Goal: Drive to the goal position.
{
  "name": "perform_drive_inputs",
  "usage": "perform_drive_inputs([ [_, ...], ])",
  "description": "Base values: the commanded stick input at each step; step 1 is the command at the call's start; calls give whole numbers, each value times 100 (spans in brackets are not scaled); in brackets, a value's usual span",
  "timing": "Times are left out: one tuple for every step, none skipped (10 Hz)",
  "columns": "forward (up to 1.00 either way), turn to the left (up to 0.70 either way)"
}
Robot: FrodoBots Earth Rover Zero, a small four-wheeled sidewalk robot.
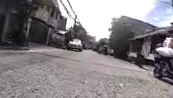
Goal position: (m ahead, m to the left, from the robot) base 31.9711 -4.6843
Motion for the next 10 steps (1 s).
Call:
perform_drive_inputs([
  [100, 0],
  [100, 0],
  [100, 0],
  [100, 0],
  [100, 0],
  [100, 0],
  [100, 0],
  [100, 0],
  [100, 0],
  [100, 0],
])
